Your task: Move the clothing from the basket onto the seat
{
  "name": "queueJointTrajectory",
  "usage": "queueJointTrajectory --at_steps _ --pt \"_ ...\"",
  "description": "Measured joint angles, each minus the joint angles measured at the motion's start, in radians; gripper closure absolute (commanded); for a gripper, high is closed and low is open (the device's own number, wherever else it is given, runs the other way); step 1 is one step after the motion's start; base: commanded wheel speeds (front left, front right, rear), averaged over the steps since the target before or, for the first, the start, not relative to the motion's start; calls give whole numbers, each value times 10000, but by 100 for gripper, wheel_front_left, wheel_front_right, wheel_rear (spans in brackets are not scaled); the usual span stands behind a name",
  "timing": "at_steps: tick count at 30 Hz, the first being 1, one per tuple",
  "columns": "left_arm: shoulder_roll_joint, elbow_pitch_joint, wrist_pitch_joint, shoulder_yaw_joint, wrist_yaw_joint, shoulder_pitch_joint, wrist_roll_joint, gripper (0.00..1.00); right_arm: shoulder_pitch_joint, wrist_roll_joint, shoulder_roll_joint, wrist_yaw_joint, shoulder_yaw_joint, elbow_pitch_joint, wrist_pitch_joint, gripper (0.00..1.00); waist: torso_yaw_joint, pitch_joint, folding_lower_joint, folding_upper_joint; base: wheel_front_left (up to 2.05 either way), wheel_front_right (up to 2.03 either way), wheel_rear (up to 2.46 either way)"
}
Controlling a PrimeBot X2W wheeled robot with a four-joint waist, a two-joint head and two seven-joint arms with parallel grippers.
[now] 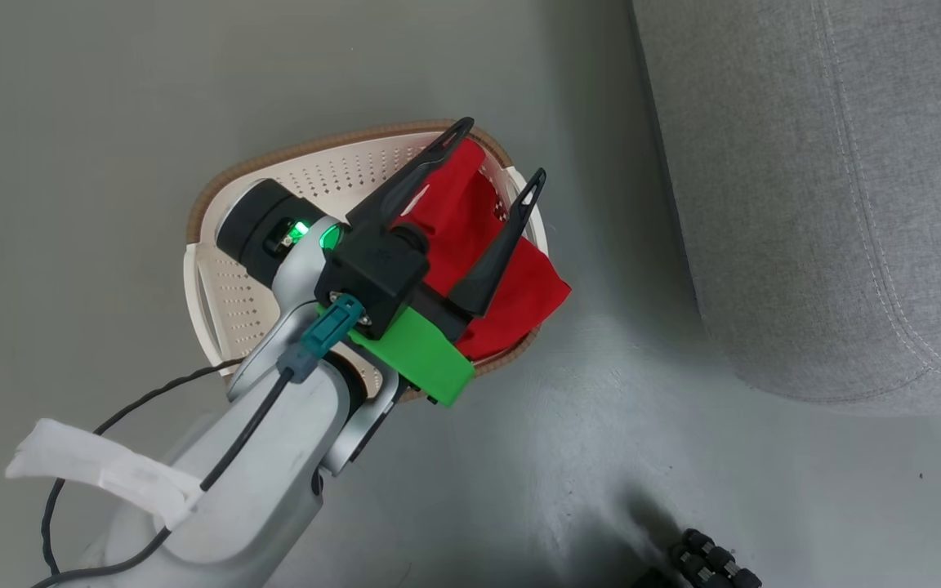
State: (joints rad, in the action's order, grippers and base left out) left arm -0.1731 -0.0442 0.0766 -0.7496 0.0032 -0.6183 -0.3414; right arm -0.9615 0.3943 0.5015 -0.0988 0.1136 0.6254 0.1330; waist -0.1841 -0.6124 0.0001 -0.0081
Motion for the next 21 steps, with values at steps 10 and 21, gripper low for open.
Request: queueJointTrajectory --at_steps 10,21 --pt "-155 -151 -201 -42 -29 1 23 0 242 25 -909 -13 -433 1348 351 100 -104 -298 0 0 0 0 0" --pt "-251 21 -111 -33 -31 39 -15 0 424 -144 -1829 234 -1085 2251 815 25 -234 -208 0 0 0 0 0"
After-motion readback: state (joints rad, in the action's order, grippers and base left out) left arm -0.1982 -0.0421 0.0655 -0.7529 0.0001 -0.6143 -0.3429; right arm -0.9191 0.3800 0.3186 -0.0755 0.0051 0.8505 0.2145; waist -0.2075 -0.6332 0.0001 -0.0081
